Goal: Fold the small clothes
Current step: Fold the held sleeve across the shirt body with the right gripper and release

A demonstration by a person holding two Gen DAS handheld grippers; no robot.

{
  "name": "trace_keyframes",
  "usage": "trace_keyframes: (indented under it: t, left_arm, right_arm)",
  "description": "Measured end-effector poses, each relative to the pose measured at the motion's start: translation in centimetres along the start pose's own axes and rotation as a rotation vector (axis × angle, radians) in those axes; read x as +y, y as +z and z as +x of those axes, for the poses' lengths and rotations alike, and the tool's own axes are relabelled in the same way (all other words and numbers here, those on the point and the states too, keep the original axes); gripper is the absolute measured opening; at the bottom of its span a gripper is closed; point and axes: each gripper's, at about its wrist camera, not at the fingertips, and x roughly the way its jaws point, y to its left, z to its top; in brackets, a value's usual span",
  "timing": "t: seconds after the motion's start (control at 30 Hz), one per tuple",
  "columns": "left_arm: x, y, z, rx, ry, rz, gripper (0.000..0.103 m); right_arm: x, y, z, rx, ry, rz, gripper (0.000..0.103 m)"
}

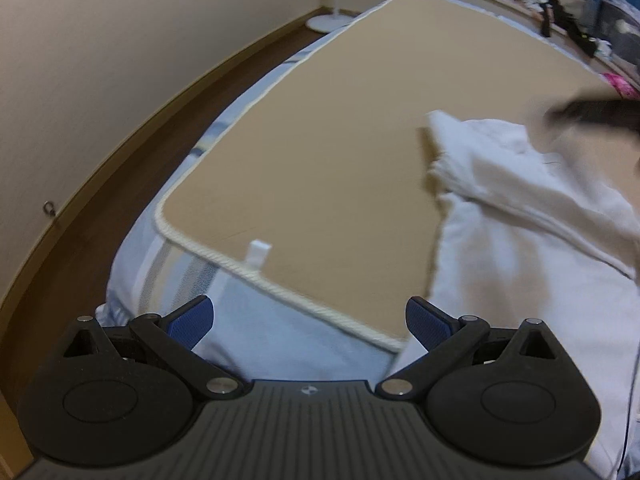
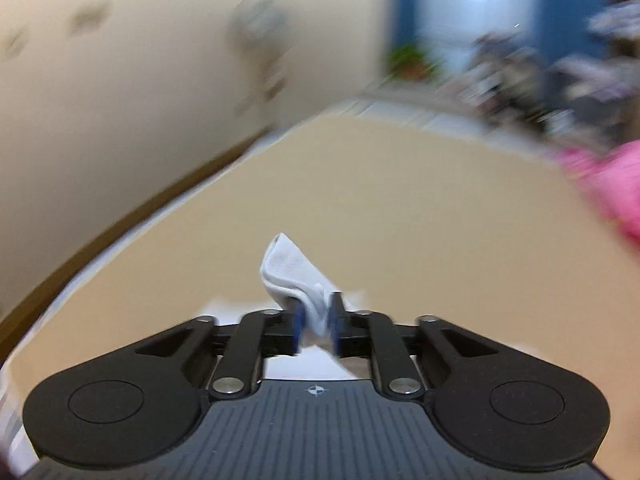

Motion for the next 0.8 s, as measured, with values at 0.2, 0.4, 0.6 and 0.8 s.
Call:
trace_keyframes:
  t: [0.2,0.4,0.6,0.8]
  left_arm:
    - [0.1,0.0,1.5,-0.023,0.008,0.037,0.102]
    - [-4.5,4.2,2.6,-0.119,-0.175,0.103,0.102]
    - [-10.3,11.6,7.3,-0.024,-0.367,0.066,0.102]
    - [-15.3,16.1,14.4,0.177,-0.375,0.073,0.09]
  right_arm:
    - [-0.6,-6.5,-0.7,0.097,0.026,0.012,0.053]
    - [-12.6,-11.5,-7.6,0.06,-0.234,0.184,0.054]
    - [-19.9,-16.6,-11.7,0.081,-0.343,0.342,0.054]
    - [-21.0,-19.5,-9.6,0.107,-0.332,0.436,0.054]
